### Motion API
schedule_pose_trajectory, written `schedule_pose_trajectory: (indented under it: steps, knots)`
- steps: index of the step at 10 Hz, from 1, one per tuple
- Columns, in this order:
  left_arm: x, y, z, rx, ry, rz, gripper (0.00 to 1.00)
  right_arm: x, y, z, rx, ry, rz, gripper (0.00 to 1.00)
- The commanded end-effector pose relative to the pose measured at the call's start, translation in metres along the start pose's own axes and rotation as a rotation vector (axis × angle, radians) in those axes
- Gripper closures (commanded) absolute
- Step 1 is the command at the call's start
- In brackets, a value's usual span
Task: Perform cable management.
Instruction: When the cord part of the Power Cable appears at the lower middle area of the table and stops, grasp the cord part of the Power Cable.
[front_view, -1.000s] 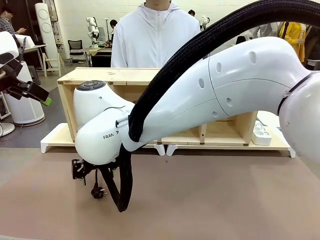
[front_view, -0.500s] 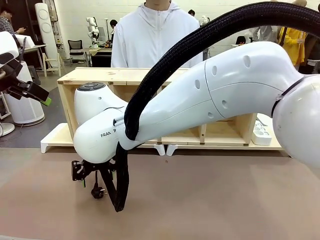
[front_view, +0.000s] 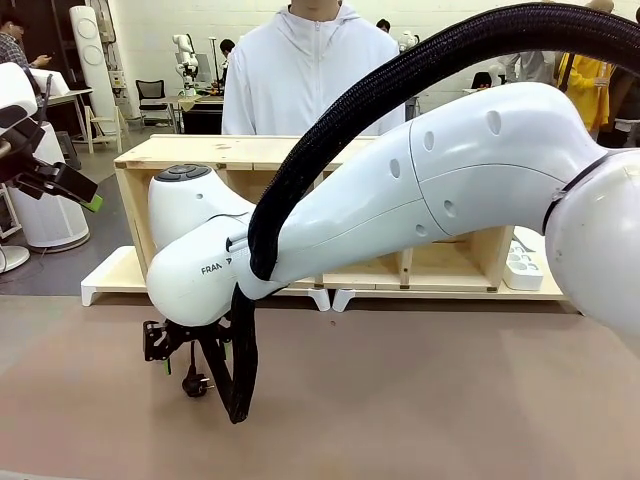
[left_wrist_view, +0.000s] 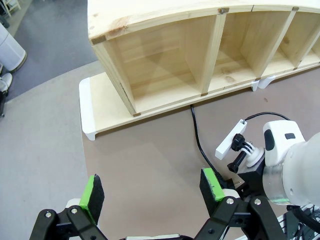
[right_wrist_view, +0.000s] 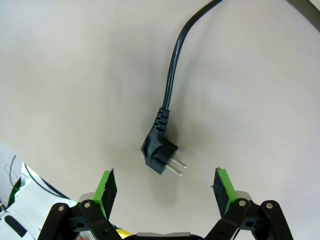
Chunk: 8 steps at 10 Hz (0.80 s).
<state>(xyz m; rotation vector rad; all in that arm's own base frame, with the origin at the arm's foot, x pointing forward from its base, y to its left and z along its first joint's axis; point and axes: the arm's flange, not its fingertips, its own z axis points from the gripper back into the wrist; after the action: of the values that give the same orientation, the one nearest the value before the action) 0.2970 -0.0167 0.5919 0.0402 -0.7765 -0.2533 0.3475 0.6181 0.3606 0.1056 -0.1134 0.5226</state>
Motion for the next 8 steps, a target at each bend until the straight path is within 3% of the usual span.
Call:
schedule_pose_trajectory:
  steps: [1,8]
  knots:
    - [0.0017,0.0007,-0.0015,0.003,-0.011,0.003,0.00,-0.0014,0.0007,0.0019,0.002,-0.008,0.002,0.00]
    - [0.0017,0.0007,-0.0015,0.003,-0.011,0.003,0.00,0.0076,0.0075,-0.0042,-0.019,-0.028,-0.058,0.00]
